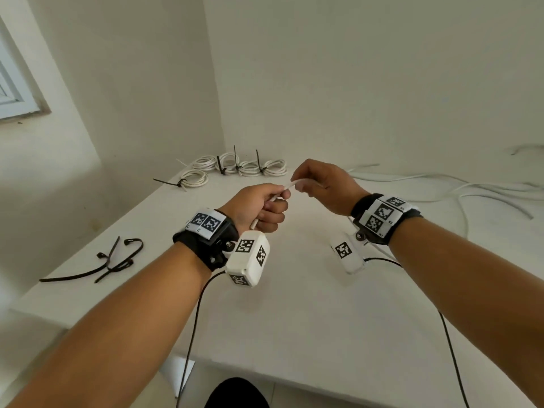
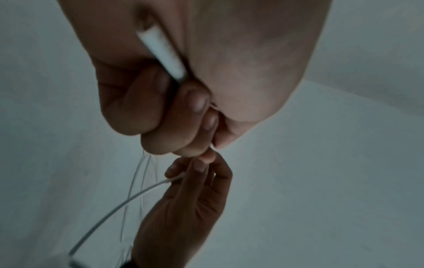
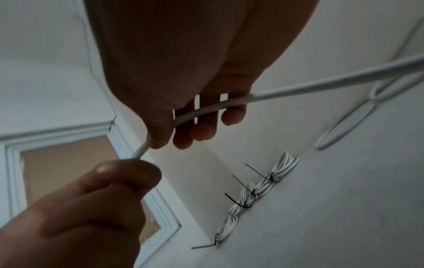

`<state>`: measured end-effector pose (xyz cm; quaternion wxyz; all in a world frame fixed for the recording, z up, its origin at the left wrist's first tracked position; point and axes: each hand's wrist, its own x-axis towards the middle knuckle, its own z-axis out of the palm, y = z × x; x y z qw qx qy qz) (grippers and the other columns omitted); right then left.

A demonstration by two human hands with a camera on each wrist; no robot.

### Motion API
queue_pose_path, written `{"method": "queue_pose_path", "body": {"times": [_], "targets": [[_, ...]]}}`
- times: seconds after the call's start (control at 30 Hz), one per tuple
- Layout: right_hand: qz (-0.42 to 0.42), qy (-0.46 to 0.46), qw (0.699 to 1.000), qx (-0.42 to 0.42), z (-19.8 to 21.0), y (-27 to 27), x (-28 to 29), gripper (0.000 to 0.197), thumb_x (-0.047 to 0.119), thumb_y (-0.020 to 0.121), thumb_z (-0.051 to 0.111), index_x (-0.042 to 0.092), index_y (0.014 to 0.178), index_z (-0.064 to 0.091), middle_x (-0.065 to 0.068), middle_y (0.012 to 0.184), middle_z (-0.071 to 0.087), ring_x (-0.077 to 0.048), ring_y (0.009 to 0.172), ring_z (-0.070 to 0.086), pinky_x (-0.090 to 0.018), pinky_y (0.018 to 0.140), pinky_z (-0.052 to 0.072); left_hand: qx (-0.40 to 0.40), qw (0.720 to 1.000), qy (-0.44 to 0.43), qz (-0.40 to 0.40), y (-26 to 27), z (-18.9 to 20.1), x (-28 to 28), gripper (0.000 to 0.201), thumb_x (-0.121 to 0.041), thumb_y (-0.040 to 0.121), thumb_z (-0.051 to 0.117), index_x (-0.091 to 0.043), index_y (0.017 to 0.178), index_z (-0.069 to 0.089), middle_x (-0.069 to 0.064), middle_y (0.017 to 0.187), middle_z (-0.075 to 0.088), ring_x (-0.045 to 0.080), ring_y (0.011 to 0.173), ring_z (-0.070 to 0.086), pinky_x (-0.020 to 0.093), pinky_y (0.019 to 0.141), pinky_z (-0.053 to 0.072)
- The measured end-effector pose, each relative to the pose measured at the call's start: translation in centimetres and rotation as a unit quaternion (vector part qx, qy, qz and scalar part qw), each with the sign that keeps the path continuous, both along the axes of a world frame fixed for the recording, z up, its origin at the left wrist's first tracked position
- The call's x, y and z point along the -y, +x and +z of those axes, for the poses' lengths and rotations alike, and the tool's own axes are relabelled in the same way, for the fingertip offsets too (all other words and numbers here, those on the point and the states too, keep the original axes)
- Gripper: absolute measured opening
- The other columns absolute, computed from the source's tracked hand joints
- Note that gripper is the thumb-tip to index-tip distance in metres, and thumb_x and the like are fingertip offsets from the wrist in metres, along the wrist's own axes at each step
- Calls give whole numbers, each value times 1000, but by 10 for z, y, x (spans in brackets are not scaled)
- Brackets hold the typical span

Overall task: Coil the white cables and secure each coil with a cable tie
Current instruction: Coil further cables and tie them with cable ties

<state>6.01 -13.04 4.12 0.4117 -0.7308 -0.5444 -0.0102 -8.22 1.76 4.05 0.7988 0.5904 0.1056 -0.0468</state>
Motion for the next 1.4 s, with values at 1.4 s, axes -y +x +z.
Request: {"method": "queue_pose_path", "body": {"times": [1.4], "targets": [[1,-307,942,136,-8,-16,18,24,25,98,52,10,86,66,-1,73,63,-14,64,55,-26,60,40,183,832,429,302,72,-48,43,35,-26,106,35,-17,73,40,-2,64,47,12,58,43,22,57,36]]}}
